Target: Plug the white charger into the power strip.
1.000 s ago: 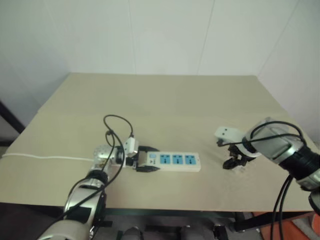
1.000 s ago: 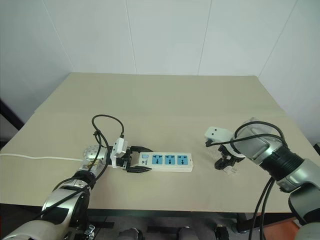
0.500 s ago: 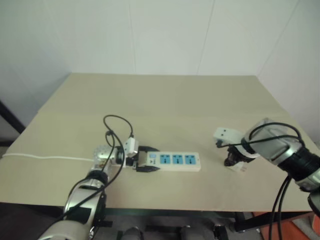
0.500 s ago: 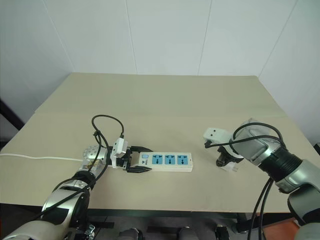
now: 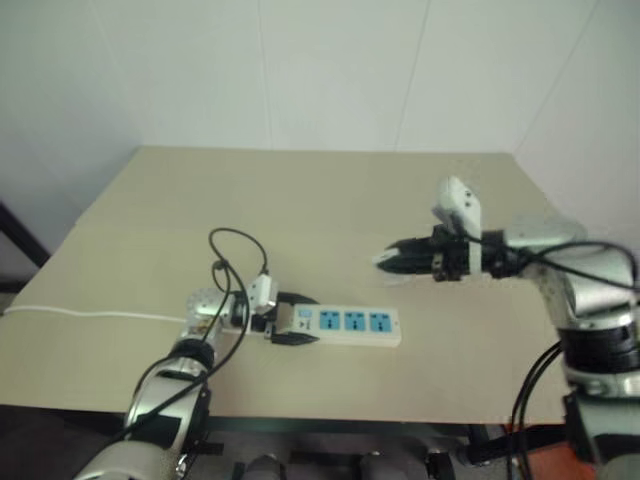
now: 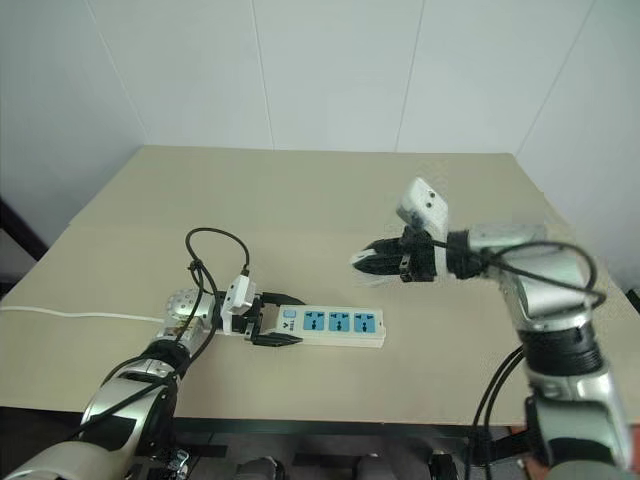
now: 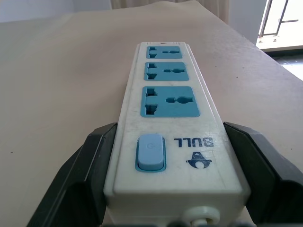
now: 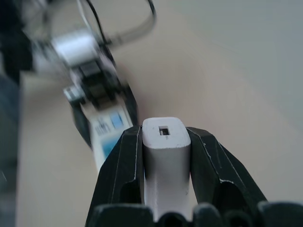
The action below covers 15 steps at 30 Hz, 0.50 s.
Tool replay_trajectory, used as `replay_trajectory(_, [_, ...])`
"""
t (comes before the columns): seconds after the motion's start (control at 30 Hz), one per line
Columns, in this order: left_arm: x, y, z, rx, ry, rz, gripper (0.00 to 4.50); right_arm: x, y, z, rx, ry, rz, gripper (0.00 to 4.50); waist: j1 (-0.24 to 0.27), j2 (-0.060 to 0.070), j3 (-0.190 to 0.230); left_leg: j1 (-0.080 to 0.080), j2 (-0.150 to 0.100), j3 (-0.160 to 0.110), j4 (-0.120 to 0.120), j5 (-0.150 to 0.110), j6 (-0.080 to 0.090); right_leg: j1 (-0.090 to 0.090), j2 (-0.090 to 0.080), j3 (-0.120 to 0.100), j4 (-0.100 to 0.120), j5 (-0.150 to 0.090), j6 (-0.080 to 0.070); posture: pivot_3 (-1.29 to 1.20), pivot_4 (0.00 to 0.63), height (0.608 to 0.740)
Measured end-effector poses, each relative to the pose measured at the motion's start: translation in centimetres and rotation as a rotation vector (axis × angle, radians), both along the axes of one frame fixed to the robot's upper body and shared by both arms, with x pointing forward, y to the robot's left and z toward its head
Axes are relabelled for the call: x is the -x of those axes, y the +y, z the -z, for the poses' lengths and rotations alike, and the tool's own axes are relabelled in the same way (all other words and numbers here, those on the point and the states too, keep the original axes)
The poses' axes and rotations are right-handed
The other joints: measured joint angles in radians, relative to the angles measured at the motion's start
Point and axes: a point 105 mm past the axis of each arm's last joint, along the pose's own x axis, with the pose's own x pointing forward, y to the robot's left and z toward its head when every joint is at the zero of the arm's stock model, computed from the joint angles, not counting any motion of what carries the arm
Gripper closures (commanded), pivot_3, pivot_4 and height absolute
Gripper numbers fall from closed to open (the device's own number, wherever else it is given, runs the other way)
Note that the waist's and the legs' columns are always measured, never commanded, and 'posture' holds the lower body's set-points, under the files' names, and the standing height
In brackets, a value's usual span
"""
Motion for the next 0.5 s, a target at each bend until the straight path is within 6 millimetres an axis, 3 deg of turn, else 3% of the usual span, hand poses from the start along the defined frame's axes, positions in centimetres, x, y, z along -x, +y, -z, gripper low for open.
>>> replay_trajectory(0.23, [0.8, 0.7, 0.4, -0.006, 0.017, -0.008, 1.23, -0.1, 2.1, 1.1, -0.429, -0.047, -0.198, 3.39, -0.024, 0.0, 0.0, 0.01, 0.002, 0.0, -0.002, 0.0, 0.0, 0.008, 0.002, 0.0, 0.0, -0.002, 0.002, 0.0, 0.15, 0.74])
replay_trajectory(0.5, [1.3, 1.0, 0.4, -0.011, 0.023, -0.018, 1.23, -1.2, 4.3, 4.9, -0.481, -0.097, -0.245, 3.39, -0.025, 0.001, 0.0, 0.013, 0.001, 0.0, -0.002, 0.0, 0.0, 0.011, 0.001, 0.0, -0.001, -0.002, 0.003, 0.0, 0.15, 0.74])
